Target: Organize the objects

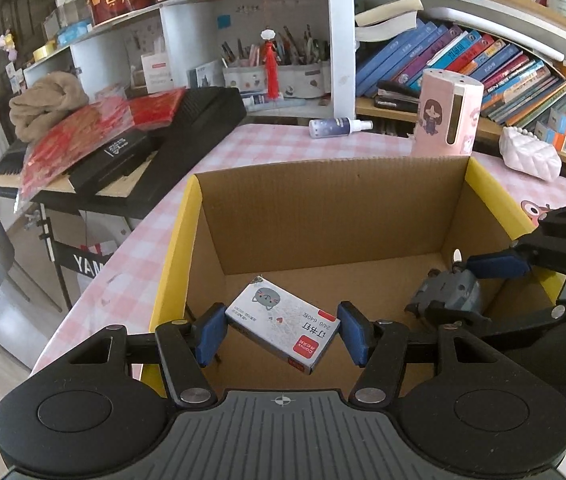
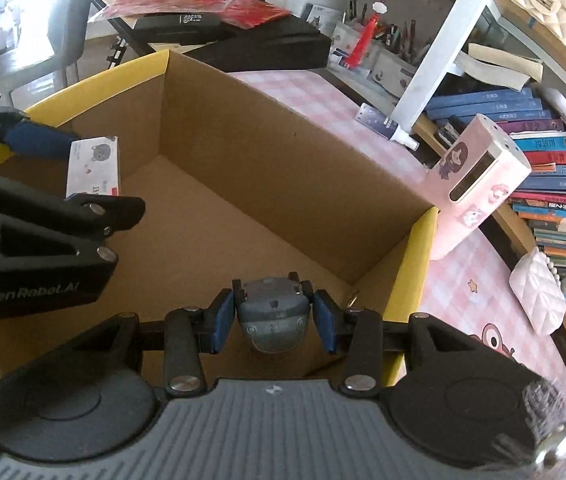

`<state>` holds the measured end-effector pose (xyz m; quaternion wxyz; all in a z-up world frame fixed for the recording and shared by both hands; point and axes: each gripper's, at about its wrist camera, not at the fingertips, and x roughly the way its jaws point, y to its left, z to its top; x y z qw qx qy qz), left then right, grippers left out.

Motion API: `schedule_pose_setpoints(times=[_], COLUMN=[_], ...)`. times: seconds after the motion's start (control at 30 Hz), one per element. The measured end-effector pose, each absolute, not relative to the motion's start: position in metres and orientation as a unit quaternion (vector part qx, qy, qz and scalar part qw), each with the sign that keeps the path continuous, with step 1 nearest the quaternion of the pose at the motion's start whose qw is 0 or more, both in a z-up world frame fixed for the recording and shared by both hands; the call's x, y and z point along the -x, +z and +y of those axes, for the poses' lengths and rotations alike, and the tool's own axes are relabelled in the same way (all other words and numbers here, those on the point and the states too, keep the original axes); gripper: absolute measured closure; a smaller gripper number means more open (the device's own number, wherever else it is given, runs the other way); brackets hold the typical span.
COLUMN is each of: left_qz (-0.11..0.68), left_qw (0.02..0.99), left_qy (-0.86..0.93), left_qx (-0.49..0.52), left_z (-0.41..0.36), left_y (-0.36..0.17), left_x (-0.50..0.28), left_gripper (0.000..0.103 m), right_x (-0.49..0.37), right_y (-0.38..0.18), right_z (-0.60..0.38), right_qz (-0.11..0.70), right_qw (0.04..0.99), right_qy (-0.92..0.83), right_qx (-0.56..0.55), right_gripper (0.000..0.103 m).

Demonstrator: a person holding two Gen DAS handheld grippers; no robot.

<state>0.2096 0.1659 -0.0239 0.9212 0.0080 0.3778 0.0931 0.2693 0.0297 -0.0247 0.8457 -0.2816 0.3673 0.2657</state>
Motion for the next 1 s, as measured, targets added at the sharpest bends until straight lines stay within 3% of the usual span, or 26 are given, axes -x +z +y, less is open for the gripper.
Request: schedule_pose_setpoints(times=[0.17, 0.3, 0.77, 1.0], left_qz=[0.373, 0.338, 0.244, 0.239], left_qw=[0.924, 0.936, 0.961, 0.961], left_qy=[0.087, 0.091, 0.125, 0.135], left_qx=[-0.013, -0.012, 0.026, 0.039], left_z=[0.164, 0.162, 0.163, 0.167], left_y=[-0.022, -0.007, 0.046, 0.041], left_x=[-0.206, -0.192, -0.105, -0.059], left_gripper=[0.041, 0.027, 0.006, 0.004], right_x=[-0.267, -0.26, -0.154, -0.107], right_y=[-0.025, -0.019, 0.033, 0.03], right_z=[0.033, 0.03, 0.0, -0.018], right_qz=[0.363, 0.347, 0.264, 0.263], right_qw=[0.845, 0.858, 0.929, 0.951], right_qy=[0.262, 0.258, 0.175, 0.103], right_qx=[0.292, 0.277, 0.19, 0.127], right_gripper=[0.053, 0.038, 0.026, 0.023])
